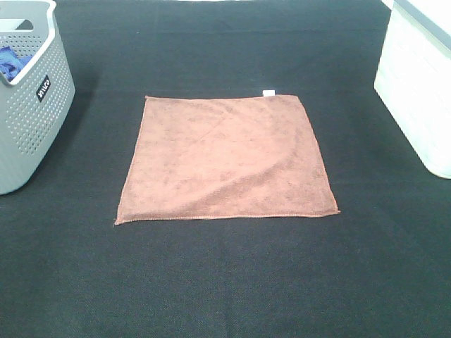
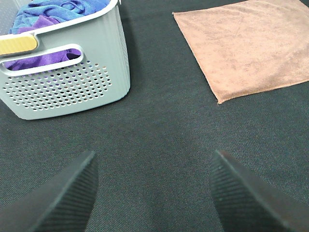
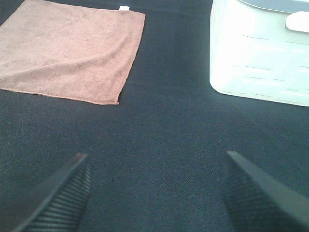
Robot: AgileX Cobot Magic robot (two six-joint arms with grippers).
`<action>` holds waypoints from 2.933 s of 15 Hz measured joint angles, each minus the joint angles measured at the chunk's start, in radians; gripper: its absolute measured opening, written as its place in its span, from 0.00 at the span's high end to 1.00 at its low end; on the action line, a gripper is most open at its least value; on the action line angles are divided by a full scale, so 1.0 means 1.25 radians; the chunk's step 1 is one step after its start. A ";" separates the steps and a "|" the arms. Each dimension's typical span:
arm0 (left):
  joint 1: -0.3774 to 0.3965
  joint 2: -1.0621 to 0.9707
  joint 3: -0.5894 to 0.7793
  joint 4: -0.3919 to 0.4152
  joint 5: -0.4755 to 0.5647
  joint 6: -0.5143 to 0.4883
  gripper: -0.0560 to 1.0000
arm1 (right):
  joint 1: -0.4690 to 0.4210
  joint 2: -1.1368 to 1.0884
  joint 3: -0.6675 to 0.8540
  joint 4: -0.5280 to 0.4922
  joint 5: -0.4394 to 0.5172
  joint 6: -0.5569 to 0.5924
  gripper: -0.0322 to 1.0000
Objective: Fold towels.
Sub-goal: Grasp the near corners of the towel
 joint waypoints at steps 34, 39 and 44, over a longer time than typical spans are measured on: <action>0.000 0.000 0.000 0.000 0.000 0.000 0.34 | 0.000 0.000 0.000 0.000 0.000 0.000 0.28; 0.000 0.000 0.000 0.000 0.000 0.000 0.34 | 0.000 0.000 0.000 0.000 0.000 0.000 0.28; 0.000 0.000 0.000 0.000 0.000 0.000 0.34 | 0.000 0.000 0.000 0.000 0.000 0.000 0.28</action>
